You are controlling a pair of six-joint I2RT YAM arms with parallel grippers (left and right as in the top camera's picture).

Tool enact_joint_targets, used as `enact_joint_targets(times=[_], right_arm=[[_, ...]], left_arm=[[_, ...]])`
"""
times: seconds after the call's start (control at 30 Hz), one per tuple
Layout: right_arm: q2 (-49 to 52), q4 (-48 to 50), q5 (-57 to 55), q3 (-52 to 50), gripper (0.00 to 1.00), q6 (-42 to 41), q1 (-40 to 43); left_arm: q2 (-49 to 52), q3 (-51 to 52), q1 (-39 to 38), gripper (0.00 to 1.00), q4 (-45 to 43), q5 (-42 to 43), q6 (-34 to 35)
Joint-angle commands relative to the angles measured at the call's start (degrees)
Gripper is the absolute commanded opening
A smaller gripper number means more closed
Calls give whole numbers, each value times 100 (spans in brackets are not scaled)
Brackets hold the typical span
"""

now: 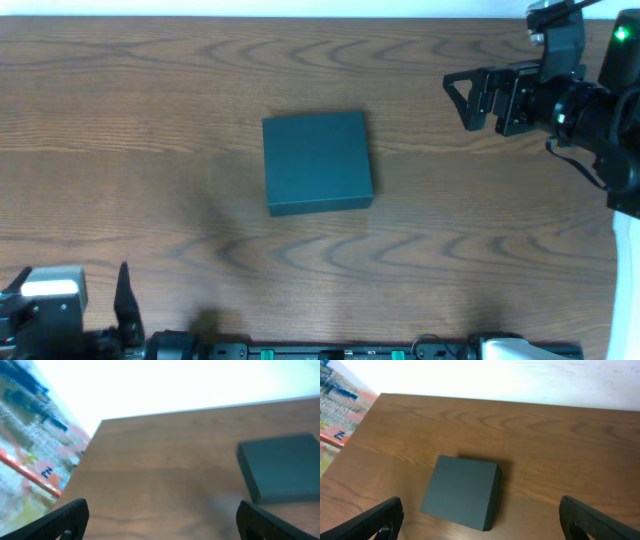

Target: Pack container

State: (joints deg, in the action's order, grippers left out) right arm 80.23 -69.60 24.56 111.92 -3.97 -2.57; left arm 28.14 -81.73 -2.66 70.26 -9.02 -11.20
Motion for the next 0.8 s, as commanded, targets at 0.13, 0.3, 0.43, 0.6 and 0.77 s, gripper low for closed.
enact_joint_targets(times=[0.13,0.3,0.43,0.6,0.77], right_arm=[[2,-15,50,0,99,-70,-24],[2,-15,50,0,99,-70,-26],[2,-15,50,0,99,-70,-20],[2,-37,50,0,99,-70,-11],[2,-52,48,0,99,-70,-9]], left_arm=[[-1130,3023,673,95,-1976,-46,555],[-1696,4607,1023,95,-2959,402,1217],[-1993,5635,1250,95,-3613,940,1298],[-2205,6413,1300,95,-4070,1054,1425],[-2428,6767,1305,95,-4094,1010,1423]])
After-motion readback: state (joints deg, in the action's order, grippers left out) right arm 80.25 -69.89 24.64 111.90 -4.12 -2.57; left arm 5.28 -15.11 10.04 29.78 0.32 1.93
